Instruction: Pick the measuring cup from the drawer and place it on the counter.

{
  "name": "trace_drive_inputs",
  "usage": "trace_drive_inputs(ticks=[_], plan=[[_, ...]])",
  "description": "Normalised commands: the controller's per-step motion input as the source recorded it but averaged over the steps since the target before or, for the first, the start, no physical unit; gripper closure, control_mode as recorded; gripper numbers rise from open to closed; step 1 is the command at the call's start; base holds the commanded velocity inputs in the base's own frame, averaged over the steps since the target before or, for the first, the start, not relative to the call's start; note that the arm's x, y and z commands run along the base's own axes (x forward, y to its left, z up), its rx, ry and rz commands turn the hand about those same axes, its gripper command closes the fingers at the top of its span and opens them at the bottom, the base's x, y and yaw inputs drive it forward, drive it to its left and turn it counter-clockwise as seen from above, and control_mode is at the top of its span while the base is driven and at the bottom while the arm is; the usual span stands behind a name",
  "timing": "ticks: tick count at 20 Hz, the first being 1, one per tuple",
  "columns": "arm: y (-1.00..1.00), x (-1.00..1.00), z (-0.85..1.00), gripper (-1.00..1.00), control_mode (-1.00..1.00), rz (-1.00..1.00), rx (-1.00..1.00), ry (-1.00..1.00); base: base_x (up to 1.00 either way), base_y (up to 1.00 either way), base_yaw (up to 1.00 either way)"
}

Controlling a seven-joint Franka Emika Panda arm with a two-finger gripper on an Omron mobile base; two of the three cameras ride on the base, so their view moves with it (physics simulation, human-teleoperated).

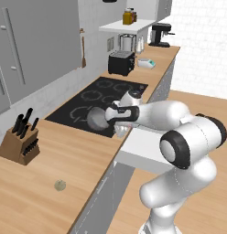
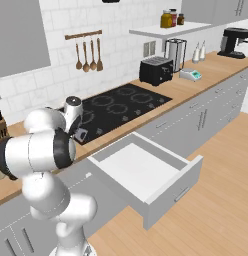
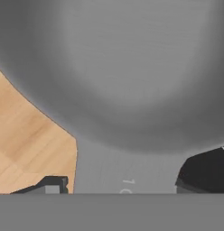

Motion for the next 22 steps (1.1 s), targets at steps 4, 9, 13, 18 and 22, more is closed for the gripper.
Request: trace_drive_inputs(ticks=[4,9,13,18,22], plan=[[0.96,-0.36,0.01,1.00,-1.00,0.11,-0.01,0.00,0.00,0.00,0.00],[0.93,-0.04,0.18,1.00,-1.00,0.10,-0.11,0.00,0.00,0.00,0.00],[0.74,0.01,-0.20,1.00,-1.00,0.01,-0.07,0.00,0.00,0.00,0.00],[0.19,0.00,-0.59,1.00,-1.00,0.00,-0.09,0.00,0.00,0.00,0.00],[0.10,0.00,-0.54,1.00,-1.00,0.00,-0.05,0.00,0.00,0.00,0.00]])
